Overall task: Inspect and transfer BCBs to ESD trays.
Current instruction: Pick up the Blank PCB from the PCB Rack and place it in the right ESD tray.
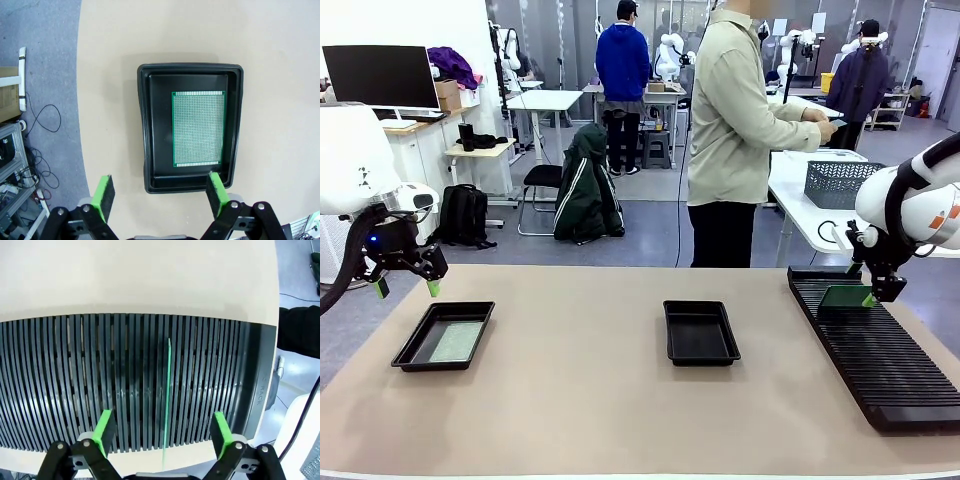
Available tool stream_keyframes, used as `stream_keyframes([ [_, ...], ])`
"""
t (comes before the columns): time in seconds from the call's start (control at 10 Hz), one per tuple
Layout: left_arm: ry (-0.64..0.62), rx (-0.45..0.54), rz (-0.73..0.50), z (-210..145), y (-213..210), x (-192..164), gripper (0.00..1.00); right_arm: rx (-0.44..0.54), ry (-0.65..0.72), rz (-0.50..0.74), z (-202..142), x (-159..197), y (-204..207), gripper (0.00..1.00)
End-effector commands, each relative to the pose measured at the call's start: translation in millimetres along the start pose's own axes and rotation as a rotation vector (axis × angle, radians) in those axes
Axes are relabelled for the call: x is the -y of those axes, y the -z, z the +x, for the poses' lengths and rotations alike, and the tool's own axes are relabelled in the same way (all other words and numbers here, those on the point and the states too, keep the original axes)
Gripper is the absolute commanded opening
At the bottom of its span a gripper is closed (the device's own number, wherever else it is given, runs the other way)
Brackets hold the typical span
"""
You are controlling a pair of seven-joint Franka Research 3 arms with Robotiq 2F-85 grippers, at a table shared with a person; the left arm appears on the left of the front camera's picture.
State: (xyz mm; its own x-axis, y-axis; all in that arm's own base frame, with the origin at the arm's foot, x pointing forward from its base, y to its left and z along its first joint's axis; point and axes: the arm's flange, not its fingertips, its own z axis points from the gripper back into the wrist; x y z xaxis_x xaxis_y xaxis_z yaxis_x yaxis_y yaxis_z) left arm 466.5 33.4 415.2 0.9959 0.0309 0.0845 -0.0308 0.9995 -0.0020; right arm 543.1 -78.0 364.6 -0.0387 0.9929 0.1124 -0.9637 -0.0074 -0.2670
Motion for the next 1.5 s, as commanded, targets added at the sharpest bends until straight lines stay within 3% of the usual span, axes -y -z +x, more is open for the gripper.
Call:
stream_keyframes([
  [0.0,0.001,0.009,-0.007,-0.7,2.1,-0.1,0.97,-0.001,0.003,0.0,-1.6,-0.2,-0.2,1.0],
  [1.4,0.001,0.009,-0.007,-0.7,2.1,-0.1,0.97,-0.046,0.03,0.032,7.6,-1.1,-8.0,0.09],
])
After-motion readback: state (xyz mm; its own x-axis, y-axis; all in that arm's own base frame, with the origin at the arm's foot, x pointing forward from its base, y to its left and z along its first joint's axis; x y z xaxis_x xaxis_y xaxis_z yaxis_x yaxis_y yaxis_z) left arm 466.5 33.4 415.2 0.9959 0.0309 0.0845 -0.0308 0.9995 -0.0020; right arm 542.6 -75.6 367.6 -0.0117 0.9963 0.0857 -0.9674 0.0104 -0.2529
